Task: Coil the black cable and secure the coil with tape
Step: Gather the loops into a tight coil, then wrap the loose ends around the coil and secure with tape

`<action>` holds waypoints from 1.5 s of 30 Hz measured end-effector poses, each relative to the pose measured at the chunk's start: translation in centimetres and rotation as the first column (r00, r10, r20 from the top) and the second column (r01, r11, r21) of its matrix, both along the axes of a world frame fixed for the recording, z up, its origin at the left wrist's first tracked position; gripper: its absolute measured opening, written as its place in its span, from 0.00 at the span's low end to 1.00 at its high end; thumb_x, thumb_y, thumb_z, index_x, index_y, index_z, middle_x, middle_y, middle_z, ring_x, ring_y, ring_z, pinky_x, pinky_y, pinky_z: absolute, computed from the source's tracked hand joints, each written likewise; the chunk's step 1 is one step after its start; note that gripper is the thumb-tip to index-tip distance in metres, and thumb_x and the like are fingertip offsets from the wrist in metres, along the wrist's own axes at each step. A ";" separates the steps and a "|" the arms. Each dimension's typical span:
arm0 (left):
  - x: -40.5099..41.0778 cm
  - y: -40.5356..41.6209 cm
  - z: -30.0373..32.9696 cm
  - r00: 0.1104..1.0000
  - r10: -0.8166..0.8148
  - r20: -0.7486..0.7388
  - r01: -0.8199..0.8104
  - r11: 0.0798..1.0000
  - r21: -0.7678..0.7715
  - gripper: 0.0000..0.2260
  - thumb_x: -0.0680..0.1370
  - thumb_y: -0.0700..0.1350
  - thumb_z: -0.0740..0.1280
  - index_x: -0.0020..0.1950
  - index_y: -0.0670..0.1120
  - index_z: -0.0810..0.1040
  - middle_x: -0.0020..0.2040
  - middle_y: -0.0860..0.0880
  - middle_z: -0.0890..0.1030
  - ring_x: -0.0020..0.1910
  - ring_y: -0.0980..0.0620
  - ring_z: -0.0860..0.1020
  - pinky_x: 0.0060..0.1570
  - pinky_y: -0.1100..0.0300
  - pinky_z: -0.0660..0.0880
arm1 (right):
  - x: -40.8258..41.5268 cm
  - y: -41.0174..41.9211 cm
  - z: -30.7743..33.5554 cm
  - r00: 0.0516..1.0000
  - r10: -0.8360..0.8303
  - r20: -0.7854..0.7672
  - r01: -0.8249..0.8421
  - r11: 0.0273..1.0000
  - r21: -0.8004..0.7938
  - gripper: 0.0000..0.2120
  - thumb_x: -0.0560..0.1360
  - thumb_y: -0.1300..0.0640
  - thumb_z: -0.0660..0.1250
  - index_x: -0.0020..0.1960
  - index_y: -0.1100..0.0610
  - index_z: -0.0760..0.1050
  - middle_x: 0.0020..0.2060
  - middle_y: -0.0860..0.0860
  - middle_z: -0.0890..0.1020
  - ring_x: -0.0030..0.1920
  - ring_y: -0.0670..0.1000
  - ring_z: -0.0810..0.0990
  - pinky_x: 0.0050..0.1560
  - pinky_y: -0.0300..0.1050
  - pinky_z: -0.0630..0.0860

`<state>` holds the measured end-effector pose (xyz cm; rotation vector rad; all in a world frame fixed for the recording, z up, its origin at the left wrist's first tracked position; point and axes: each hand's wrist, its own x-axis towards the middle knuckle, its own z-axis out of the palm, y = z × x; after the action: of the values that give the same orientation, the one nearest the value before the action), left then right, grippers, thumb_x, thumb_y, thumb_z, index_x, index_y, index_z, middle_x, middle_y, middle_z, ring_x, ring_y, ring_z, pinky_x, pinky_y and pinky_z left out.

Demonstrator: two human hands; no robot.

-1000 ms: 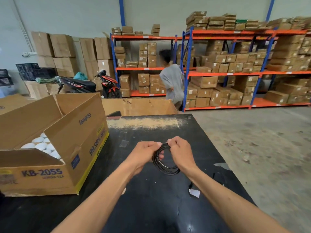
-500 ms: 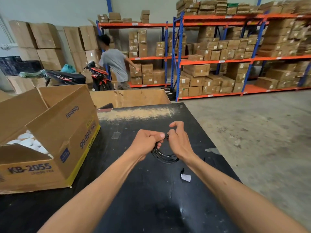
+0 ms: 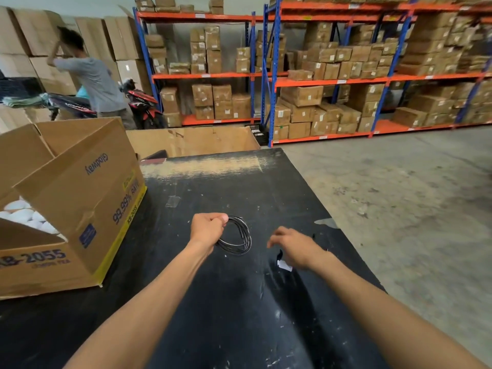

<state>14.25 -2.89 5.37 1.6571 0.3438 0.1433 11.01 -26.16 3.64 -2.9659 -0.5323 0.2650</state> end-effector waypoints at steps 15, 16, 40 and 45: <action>-0.9 0.3 -2.2 1.000 -0.006 -0.015 0.004 0.993 -0.119 0.07 0.76 0.34 0.70 0.40 0.43 0.84 0.30 0.48 0.78 0.25 0.56 0.71 0.28 0.67 0.72 | 0.4 0.7 -1.2 0.974 -0.215 -0.069 0.226 0.928 0.298 0.09 0.79 0.54 0.68 0.57 0.55 0.82 0.48 0.56 0.87 0.51 0.58 0.84 0.52 0.48 0.77; -1.0 0.1 -2.1 1.000 0.003 -0.005 -0.004 0.992 -0.125 0.06 0.76 0.35 0.70 0.42 0.42 0.85 0.31 0.47 0.78 0.26 0.55 0.71 0.31 0.65 0.72 | 0.3 0.9 -0.7 0.960 -0.240 -0.143 0.279 0.846 0.454 0.08 0.78 0.53 0.72 0.54 0.54 0.81 0.44 0.55 0.88 0.43 0.53 0.84 0.48 0.46 0.77; -3.3 -4.1 0.8 0.964 -0.109 0.244 0.164 0.962 -0.216 0.08 0.75 0.37 0.72 0.54 0.42 0.86 0.32 0.52 0.84 0.31 0.59 0.78 0.38 0.67 0.76 | -0.9 6.8 5.3 0.760 -0.055 -0.647 0.628 -0.190 0.755 0.14 0.81 0.65 0.59 0.42 0.57 0.78 0.29 0.49 0.80 0.29 0.44 0.79 0.34 0.39 0.76; -3.1 -3.9 1.0 0.974 -0.122 0.188 0.183 0.919 -0.350 0.16 0.74 0.38 0.74 0.61 0.48 0.81 0.39 0.50 0.87 0.44 0.60 0.83 0.51 0.69 0.73 | -1.0 7.5 5.1 0.779 -0.032 -0.626 0.608 -0.201 0.768 0.13 0.81 0.67 0.54 0.44 0.59 0.74 0.31 0.52 0.78 0.31 0.46 0.79 0.36 0.40 0.74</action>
<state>11.14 -6.78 6.36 1.2850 0.1050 0.0895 10.05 -18.69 8.69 -1.2302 0.2217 0.2202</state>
